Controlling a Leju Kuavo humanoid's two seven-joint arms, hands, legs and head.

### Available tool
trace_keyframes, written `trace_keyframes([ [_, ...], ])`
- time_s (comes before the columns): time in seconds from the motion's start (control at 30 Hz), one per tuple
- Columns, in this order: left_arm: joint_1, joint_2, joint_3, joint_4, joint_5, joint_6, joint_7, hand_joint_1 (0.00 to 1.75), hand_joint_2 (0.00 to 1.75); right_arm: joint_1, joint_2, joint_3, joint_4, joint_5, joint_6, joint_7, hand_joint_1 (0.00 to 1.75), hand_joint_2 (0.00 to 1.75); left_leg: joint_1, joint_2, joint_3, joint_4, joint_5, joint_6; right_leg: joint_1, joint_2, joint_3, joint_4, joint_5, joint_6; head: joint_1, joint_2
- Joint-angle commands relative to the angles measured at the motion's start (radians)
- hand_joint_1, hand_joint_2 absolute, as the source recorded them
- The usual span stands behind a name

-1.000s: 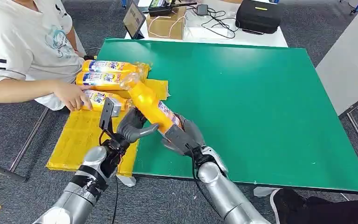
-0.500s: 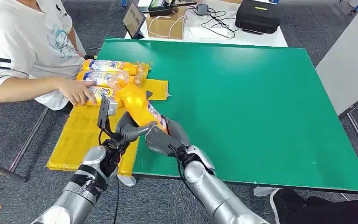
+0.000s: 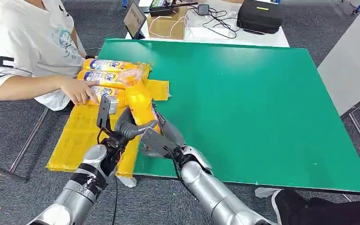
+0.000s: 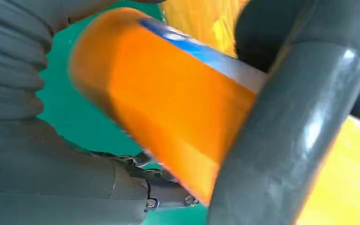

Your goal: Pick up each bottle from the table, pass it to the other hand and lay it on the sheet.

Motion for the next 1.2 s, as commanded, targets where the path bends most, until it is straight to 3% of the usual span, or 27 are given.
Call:
trace_keyframes([
  [0.03,-0.074,0.041,0.029,0.089,-0.044,0.020,-0.018,1.75,1.75,0.000,-0.051,-0.008,-0.007,-0.007,0.003,-0.006,0.00,1.75,0.001,-0.001,0.003,0.000,-0.001,-0.001,0.001,-0.001,0.003,0.000,-0.001,-0.001,0.000,0.000],
  [0.17,-0.074,0.033,0.039,0.094,-0.046,0.030,-0.019,1.75,1.75,0.006,-0.047,-0.018,-0.015,-0.013,-0.011,-0.006,0.00,1.75,0.001,-0.001,0.005,0.000,-0.002,-0.001,0.001,-0.001,0.005,0.000,-0.002,-0.002,0.000,0.000],
  [0.27,-0.092,0.059,0.087,0.157,-0.087,0.078,-0.026,1.75,1.75,0.026,-0.090,-0.059,-0.075,-0.032,-0.029,-0.012,0.00,1.75,0.001,-0.001,0.005,0.000,-0.002,-0.001,0.001,-0.001,0.005,0.000,-0.002,-0.001,0.000,0.000],
  [0.5,-0.145,0.174,0.096,0.274,-0.512,0.234,-0.087,1.75,1.75,0.135,-0.176,-0.222,-0.335,-0.072,-0.037,-0.044,0.00,1.75,0.001,-0.001,0.005,0.000,-0.002,-0.001,0.002,-0.001,0.005,0.000,-0.002,-0.002,0.000,0.000],
  [0.8,-0.242,0.270,-0.016,0.487,-1.008,0.410,-0.036,1.75,1.75,0.168,-0.200,-0.338,-0.385,-0.174,0.001,-0.080,0.00,1.75,0.002,-0.001,0.007,0.001,-0.003,-0.001,0.002,-0.002,0.008,0.000,-0.004,-0.002,0.000,0.000],
  [0.93,-0.241,0.268,-0.033,0.518,-1.070,0.387,-0.041,1.75,1.75,0.157,-0.199,-0.336,-0.362,-0.172,-0.006,-0.086,0.00,1.75,0.001,0.000,0.006,0.000,-0.003,-0.001,0.001,-0.001,0.006,0.000,-0.003,-0.002,0.000,0.000],
  [1.07,-0.227,0.317,-0.087,0.545,-1.101,0.241,-0.202,1.75,1.75,0.122,-0.213,-0.315,-0.319,-0.189,0.018,-0.098,0.00,1.75,0.000,0.001,0.005,0.000,-0.002,-0.001,0.001,0.000,0.005,0.000,-0.002,-0.001,0.000,0.000],
  [1.2,-0.224,0.315,-0.165,0.569,-1.202,0.276,-0.167,1.75,1.75,0.132,-0.228,-0.312,-0.328,-0.194,0.031,-0.099,0.00,1.75,0.001,0.003,0.006,0.000,-0.002,-0.001,0.001,0.001,0.006,0.000,-0.002,-0.001,0.000,0.000],
])
